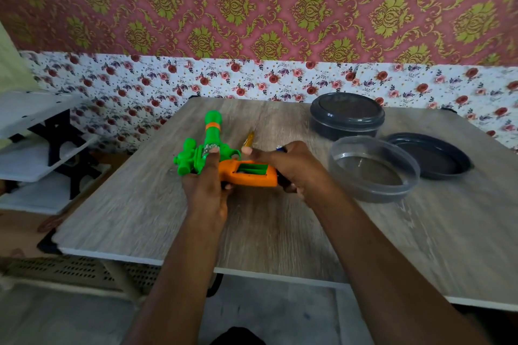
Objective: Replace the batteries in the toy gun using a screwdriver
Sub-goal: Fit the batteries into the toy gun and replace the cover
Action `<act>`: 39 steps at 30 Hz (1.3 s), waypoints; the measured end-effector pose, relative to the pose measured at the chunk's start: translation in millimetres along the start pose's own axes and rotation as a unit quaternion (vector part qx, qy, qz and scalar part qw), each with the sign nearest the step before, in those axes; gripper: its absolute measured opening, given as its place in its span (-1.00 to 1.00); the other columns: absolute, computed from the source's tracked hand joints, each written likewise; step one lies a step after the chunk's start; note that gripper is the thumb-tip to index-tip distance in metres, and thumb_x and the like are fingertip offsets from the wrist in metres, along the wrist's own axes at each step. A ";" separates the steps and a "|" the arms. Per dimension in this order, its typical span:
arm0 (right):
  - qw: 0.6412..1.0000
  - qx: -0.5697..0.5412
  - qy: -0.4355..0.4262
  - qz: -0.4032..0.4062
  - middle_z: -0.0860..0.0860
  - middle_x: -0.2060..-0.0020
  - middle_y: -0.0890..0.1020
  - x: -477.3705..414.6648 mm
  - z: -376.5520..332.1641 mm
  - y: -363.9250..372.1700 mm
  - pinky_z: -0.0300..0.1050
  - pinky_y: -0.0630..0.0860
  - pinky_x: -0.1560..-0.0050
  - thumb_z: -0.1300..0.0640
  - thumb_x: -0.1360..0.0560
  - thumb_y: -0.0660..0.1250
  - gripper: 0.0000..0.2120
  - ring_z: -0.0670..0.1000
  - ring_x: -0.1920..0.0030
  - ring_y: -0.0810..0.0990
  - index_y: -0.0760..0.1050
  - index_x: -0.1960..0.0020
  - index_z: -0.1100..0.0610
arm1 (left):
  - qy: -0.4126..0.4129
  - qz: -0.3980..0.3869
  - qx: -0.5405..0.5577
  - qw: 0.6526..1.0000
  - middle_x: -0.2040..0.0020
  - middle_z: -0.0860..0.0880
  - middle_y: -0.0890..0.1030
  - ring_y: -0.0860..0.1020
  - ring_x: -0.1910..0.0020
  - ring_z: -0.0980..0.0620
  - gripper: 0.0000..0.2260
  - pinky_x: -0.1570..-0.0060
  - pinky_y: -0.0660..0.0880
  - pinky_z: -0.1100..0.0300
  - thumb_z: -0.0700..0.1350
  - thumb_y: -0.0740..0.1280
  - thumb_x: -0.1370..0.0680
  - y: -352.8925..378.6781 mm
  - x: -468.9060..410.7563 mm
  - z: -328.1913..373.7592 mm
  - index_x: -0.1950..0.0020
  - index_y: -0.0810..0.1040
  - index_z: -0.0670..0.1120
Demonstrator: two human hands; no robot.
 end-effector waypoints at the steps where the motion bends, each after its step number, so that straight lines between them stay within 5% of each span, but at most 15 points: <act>1: 1.000 -0.027 0.004 -0.003 0.03 0.36 0.43 -2.5 2.5 -2.4 -0.25 0.25 0.55 -0.15 -0.34 0.62 -0.48 -0.08 0.48 0.38 0.38 0.07 0.11 | -0.005 -0.005 0.005 1.000 -0.11 -0.16 0.71 0.69 0.34 0.07 -0.63 0.53 0.46 0.28 -0.09 0.42 -0.60 0.0 0.3 0.6 -0.39 0.46 -0.07; 4: 0.994 -0.098 0.031 -0.027 0.04 0.40 0.35 -3.1 6.8 -11.8 -0.30 0.15 0.55 0.03 -0.56 0.32 -0.81 -0.09 0.56 0.25 0.48 0.05 0.17 | -0.010 -0.022 0.013 1.000 -0.12 -0.18 0.72 0.72 0.19 -0.03 -0.65 0.49 0.43 0.26 -0.08 0.41 -0.61 -0.4 1.2 0.9 -0.37 0.45 -0.04; 6: 0.994 -0.092 0.034 -0.047 0.07 0.40 0.36 -1.6 10.0 -17.9 -0.31 0.12 0.54 0.15 -0.57 0.17 -0.78 -0.09 0.57 0.22 0.55 0.05 0.25 | -0.009 -0.021 0.009 1.000 -0.11 -0.18 0.72 0.72 0.21 -0.02 -0.64 0.49 0.44 0.26 -0.07 0.41 -0.61 -0.4 2.0 0.9 -0.38 0.46 -0.06; 10: 0.992 -0.010 -0.082 -0.093 0.03 0.45 0.37 4.3 15.2 -25.8 -0.28 0.16 0.51 0.21 -0.68 0.23 -0.77 -0.10 0.56 0.23 0.56 -0.15 0.35 | -0.013 -0.020 0.019 1.000 -0.12 -0.16 0.72 0.74 0.21 -0.01 -0.60 0.47 0.53 0.24 -0.07 0.42 -0.60 0.2 0.6 -0.1 -0.41 0.45 -0.05; 14: 0.969 0.029 -0.224 -0.103 -0.10 0.57 0.35 9.2 18.1 -30.7 -0.29 0.21 0.55 0.24 -0.67 0.27 -0.74 -0.15 0.59 0.23 0.61 -0.31 0.17 | -0.010 -0.029 0.031 0.999 -0.16 -0.15 0.71 0.75 0.08 -0.08 -0.57 0.48 0.53 0.22 -0.08 0.42 -0.60 -0.7 1.3 -0.7 -0.45 0.43 -0.04; 19: 0.971 0.004 -0.194 -0.139 0.08 0.44 0.29 6.3 20.6 -36.4 -0.28 0.18 0.55 0.27 -0.70 0.18 -0.66 -0.13 0.54 0.19 0.51 -0.43 0.12 | -0.011 -0.020 0.031 0.999 -0.17 -0.16 0.70 0.74 0.20 0.00 -0.56 0.48 0.53 0.23 -0.07 0.43 -0.59 -0.1 1.2 -1.5 -0.45 0.43 -0.04; 22: 0.951 0.086 -0.276 -0.106 0.14 0.36 0.51 9.2 13.8 -37.4 -0.38 0.30 0.47 0.30 -0.67 0.24 -0.77 -0.17 0.55 0.40 0.56 -0.28 0.19 | -0.007 -0.023 0.026 0.999 -0.16 -0.18 0.70 0.74 0.20 -0.02 -0.57 0.50 0.50 0.25 -0.08 0.42 -0.60 -0.7 1.1 -1.3 -0.45 0.42 -0.06; 25: 0.920 0.164 -0.352 -0.044 0.01 0.28 0.68 6.3 8.4 -36.2 -0.33 0.50 0.25 0.23 -0.58 0.40 -0.94 -0.11 0.35 0.64 0.53 -0.02 0.16 | -0.004 -0.026 0.023 0.999 -0.15 -0.19 0.70 0.74 0.21 -0.03 -0.58 0.51 0.50 0.25 -0.08 0.41 -0.61 -0.6 1.8 -0.8 -0.44 0.42 -0.07; 32: 0.875 0.303 -0.368 -0.086 -0.04 0.20 0.74 0.7 -2.6 -23.7 0.04 0.60 0.02 0.00 -0.49 0.51 -0.87 -0.06 0.14 0.66 0.75 0.05 0.05 | 0.007 -0.029 0.021 0.999 -0.15 -0.22 0.70 0.75 0.22 -0.03 -0.57 0.45 0.61 0.14 -0.10 0.40 -0.61 -0.1 -1.8 -2.5 -0.46 0.43 -0.10; 35: 0.845 0.361 -0.376 -0.119 0.04 0.15 0.75 2.0 -7.2 -23.0 -0.03 0.56 0.10 0.08 -0.58 0.38 -0.82 -0.05 0.18 0.63 0.75 -0.01 0.12 | 0.009 -0.032 0.023 0.999 -0.15 -0.22 0.70 0.74 0.23 -0.03 -0.60 0.43 0.61 0.15 -0.11 0.40 -0.61 -0.3 -1.3 -2.6 -0.44 0.45 -0.11; 39: 0.835 0.396 -0.346 -0.162 0.06 -0.05 0.73 7.0 -19.1 -30.6 -0.43 0.38 0.17 0.21 -0.63 0.30 -0.78 -0.21 0.19 0.56 0.68 -0.19 0.16 | 0.020 -0.038 0.020 0.999 -0.10 -0.22 0.71 0.74 0.22 -0.04 -0.61 0.36 0.58 0.11 -0.12 0.39 -0.62 -1.2 -1.5 -3.9 -0.44 0.45 -0.10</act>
Point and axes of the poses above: each hand's wrist, its own x-axis away from the middle knuckle, its own y-axis out of the palm, z = x × y, the point moved 1 cm from there along -x, towards the middle knuckle
